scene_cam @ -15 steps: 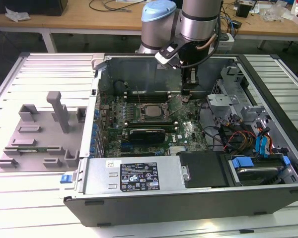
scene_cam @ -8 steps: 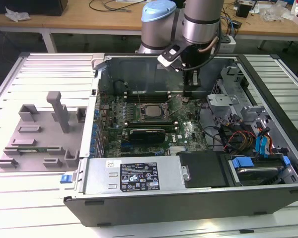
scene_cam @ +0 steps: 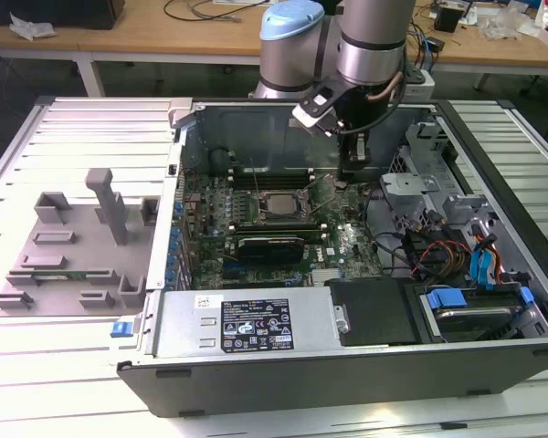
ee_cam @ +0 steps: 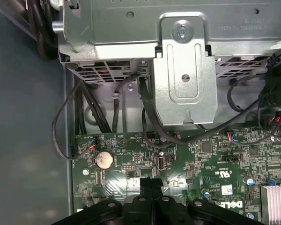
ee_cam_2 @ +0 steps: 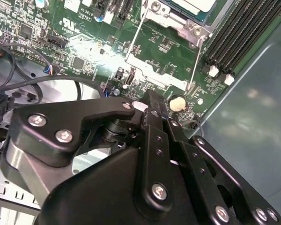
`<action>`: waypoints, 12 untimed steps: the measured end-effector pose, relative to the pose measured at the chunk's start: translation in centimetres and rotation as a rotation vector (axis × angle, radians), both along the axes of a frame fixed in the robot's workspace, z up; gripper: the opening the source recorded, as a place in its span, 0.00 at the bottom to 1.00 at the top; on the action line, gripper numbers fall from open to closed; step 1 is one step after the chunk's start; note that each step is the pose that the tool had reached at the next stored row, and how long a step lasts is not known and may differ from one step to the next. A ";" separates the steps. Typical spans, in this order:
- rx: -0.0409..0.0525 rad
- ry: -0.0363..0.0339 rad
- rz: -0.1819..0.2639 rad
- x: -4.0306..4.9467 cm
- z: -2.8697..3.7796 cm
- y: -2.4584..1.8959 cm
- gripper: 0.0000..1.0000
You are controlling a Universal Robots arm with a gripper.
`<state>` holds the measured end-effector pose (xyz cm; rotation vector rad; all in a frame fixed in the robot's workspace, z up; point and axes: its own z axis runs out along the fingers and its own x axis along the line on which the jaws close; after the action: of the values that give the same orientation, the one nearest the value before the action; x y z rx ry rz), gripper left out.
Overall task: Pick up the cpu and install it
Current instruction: 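Close the cpu cover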
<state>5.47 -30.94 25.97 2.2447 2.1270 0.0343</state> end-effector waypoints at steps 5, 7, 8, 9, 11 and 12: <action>0.0000 0.0000 0.001 0.08 -0.67 0.00 0.11; 0.0000 0.0000 0.002 0.10 -1.11 0.00 0.11; 0.0001 0.0000 0.002 0.10 -1.37 0.00 0.11; 0.0000 0.0000 0.002 0.10 -1.56 0.00 0.11; -0.0003 0.0001 0.003 0.09 -1.62 0.00 0.11; -0.0002 0.0000 0.003 0.10 -1.63 0.00 0.11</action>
<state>5.57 -30.94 24.34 2.2420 2.1298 0.0342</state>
